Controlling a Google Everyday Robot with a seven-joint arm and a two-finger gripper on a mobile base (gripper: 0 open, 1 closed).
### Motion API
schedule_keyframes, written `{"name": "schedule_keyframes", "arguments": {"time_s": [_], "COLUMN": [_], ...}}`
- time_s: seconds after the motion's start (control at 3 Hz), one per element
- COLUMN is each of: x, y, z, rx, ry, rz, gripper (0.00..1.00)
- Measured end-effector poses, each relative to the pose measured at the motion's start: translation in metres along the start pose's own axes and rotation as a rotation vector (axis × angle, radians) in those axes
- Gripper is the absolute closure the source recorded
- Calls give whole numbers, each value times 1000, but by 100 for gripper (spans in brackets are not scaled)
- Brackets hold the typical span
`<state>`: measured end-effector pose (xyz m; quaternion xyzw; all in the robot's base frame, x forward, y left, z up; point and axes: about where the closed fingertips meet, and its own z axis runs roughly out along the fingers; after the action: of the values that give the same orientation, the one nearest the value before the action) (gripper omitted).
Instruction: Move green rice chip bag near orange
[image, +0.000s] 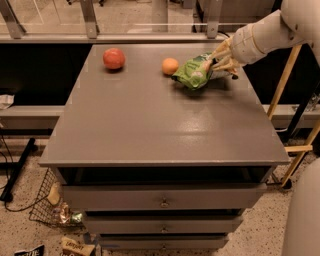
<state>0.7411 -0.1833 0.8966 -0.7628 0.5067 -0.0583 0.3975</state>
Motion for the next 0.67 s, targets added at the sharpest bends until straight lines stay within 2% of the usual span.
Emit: {"name": "schedule_keyframes", "arguments": {"time_s": [0.67], "x": [-2], "y": [2], "z": [8], "rx": [-9], "ry": [-8], "rz": [0], "gripper": [35]}}
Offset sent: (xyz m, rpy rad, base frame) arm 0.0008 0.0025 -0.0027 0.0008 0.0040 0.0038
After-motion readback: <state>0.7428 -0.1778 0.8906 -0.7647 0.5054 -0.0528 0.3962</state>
